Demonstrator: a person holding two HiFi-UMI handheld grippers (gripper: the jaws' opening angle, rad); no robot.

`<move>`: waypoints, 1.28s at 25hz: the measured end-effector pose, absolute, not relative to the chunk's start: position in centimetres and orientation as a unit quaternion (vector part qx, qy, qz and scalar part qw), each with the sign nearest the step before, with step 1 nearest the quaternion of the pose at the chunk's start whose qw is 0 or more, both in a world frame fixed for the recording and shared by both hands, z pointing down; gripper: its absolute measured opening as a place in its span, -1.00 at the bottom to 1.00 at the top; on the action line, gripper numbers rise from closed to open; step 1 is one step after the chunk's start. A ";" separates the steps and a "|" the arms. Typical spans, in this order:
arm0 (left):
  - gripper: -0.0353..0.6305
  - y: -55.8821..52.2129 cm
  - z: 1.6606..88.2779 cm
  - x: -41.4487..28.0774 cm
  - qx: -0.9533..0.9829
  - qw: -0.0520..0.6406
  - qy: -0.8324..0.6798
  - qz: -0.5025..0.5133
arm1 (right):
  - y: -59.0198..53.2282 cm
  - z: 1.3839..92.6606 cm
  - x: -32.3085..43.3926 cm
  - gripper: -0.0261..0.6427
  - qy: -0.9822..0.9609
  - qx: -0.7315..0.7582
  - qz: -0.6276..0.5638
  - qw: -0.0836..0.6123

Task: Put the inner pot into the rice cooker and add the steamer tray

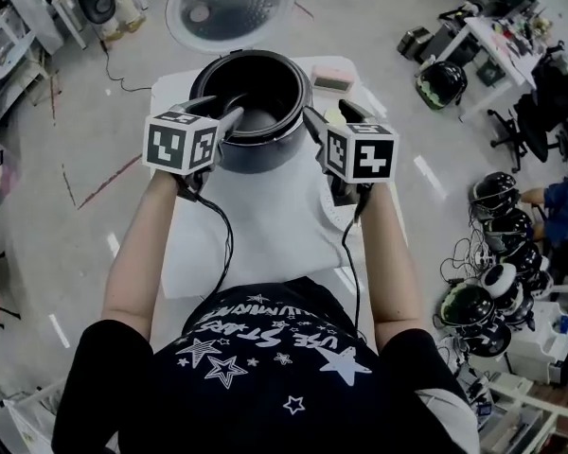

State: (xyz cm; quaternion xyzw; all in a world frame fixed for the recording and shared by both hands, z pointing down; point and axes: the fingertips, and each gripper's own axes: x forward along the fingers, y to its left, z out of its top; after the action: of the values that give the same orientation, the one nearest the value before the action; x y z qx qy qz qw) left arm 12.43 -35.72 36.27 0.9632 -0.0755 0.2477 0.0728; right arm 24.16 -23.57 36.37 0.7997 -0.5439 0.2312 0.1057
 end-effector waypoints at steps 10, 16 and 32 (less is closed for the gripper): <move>-0.57 -27.2 38.5 11.1 0.968 0.043 0.036 0.243 | -12.2 40.6 21.4 0.00 -0.427 0.859 0.272 0.084; -0.65 -20.3 41.6 10.2 0.961 0.040 0.071 0.263 | -3.5 44.2 20.6 0.00 -0.362 0.877 0.308 0.078; -0.88 -15.2 55.1 12.2 0.916 0.083 0.065 0.387 | 7.4 57.0 24.6 -0.09 -0.254 0.873 0.413 0.043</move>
State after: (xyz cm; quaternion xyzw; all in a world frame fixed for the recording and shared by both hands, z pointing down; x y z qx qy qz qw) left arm 12.24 -15.18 55.10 0.9162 0.0648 0.3865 0.0831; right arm 24.59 7.39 56.96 0.8734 -0.2543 0.4131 0.0427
